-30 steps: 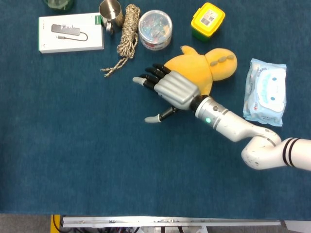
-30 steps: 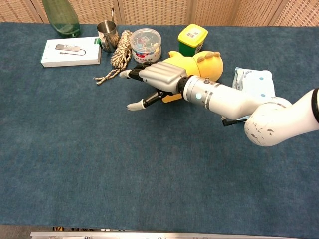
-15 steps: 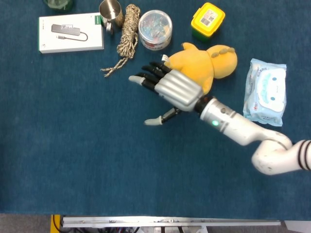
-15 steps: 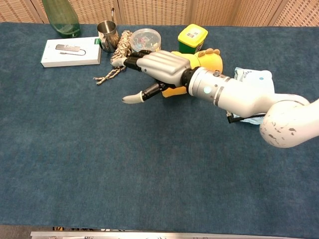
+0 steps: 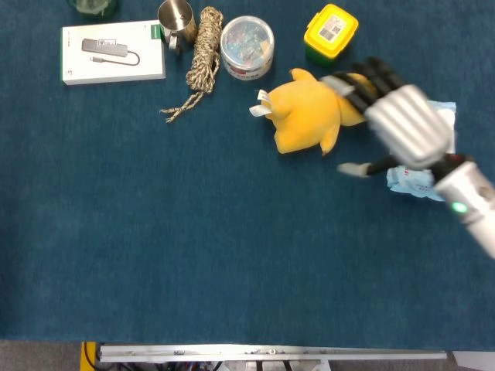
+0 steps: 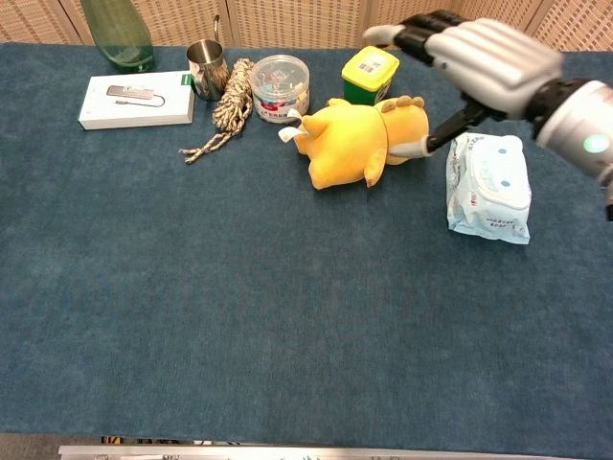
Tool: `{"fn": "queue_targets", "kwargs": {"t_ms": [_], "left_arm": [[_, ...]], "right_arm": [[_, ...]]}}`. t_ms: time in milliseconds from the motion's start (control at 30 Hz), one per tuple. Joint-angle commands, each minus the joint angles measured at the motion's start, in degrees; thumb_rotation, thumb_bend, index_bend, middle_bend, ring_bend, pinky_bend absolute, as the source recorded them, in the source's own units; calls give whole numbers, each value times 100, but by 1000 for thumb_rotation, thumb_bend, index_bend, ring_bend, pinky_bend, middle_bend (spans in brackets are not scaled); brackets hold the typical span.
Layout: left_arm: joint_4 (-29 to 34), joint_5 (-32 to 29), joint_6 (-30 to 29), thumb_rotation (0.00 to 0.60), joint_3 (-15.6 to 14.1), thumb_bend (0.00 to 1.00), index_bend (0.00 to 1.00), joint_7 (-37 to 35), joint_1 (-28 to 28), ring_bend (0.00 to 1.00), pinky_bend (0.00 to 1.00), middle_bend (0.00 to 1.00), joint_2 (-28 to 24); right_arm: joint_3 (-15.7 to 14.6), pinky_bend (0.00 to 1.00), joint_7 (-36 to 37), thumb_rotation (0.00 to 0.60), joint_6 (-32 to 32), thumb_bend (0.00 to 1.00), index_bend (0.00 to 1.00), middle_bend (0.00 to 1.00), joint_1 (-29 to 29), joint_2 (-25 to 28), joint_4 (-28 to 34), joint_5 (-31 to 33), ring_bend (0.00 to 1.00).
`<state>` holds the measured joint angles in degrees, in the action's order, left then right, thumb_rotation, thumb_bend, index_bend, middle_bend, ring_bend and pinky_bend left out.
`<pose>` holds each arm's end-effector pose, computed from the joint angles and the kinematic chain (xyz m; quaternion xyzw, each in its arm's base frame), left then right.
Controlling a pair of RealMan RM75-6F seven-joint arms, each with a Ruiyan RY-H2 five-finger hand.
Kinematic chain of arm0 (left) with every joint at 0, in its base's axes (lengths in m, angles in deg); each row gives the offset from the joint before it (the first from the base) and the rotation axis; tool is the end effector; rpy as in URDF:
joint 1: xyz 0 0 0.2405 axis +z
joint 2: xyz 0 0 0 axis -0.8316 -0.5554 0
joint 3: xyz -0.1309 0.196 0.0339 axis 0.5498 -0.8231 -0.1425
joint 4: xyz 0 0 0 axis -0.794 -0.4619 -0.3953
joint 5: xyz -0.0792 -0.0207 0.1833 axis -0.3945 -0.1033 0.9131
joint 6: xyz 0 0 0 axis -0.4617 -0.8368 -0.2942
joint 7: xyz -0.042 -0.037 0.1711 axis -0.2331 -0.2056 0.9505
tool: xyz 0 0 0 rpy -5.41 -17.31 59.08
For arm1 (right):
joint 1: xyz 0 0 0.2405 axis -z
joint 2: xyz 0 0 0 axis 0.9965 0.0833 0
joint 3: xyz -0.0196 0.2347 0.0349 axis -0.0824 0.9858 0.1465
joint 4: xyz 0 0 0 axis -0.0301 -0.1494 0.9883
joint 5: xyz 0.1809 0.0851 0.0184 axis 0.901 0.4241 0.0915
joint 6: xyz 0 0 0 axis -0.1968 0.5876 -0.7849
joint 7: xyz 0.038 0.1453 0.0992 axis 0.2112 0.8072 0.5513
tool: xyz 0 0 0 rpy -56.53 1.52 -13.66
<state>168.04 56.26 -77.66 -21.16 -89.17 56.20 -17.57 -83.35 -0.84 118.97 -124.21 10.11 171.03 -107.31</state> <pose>-0.3013 0.1882 0.1670 -0.5589 -0.4058 -0.3918 0.6079 -0.1147 -0.3221 0.0563 0.7660 -0.2874 0.4050 0.4081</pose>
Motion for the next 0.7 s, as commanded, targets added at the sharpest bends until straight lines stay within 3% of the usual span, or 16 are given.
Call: {"fn": "queue_targets", "kwargs": {"t_ms": [33,267,467,700], "left_arm": [[10,14,32,600,7,136,141,26,-33,157,52,150,7],[52,50,126,600,23,136,141,119,-137,157,52,149,28],[89,95,126,600,14,136,141,173,-171,157,52,149,40],[161,102,152,600,5,136,141,249,-202,157,52,150,48]], "right_arm": [[-260,0,-248,414,441,0,77,153,502,522,408,135,0],[-590,0,-237,417,1278,0,77,153,1360,1066,567,-14,0],[-695,0,90,408,2068,0,77,153,2038,1191,300,-327,0],[-766,0,395,390,2410,0,77,153,2525,1239,149,-413,0]]}}
